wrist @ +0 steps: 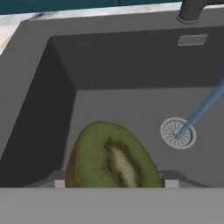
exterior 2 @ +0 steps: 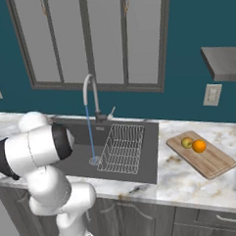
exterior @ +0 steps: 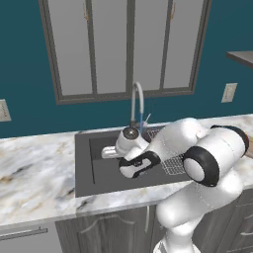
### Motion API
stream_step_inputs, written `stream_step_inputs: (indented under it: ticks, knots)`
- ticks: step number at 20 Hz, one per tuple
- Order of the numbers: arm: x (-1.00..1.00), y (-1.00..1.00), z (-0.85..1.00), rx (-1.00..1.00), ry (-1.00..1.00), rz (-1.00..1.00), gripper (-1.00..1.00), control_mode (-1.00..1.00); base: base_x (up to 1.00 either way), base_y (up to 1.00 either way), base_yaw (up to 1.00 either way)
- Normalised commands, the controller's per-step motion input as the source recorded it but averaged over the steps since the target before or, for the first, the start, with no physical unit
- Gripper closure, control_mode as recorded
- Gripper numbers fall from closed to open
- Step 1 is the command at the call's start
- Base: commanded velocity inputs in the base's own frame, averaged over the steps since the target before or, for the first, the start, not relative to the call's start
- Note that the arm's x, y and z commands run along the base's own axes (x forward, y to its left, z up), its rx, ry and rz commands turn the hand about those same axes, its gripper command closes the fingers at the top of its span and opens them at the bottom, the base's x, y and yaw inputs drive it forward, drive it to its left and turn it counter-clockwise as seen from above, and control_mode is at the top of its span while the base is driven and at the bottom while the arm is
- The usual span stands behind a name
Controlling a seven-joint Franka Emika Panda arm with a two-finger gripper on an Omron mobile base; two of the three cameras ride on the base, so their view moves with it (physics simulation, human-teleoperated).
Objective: Pick the apple, orange, kiwi from the sink and place them on the cutting board to airdry. Then turn off the sink faucet.
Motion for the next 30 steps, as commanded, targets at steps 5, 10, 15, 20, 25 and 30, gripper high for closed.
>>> stream_step_inputs:
  ticks: [5,10,15,20,25,30]
  knots:
    - [-0.15,-0.38,1.0,0.0,0.04,-0.03,1.0,-1.0,0.0,0.0,0.0]
    - [-0.14,-0.05,1.0,0.0,0.05,0.0,1.0,-1.0,0.0,0.0,0.0]
    - [-0.53,0.0,1.0,0.0,0.05,0.0,1.0,-1.0,0.0,0.0,0.0]
    - [-0.79,-0.01,0.94,0.0,0.05,0.0,1.0,-1.0,0.0,0.0,0.0]
    - [-1.0,-0.11,0.72,0.0,0.01,0.0,1.0,-1.0,0.0,0.0,0.0]
    - [-0.98,-0.26,0.64,-0.02,-0.01,-0.01,1.0,-1.0,0.0,0.0,0.0]
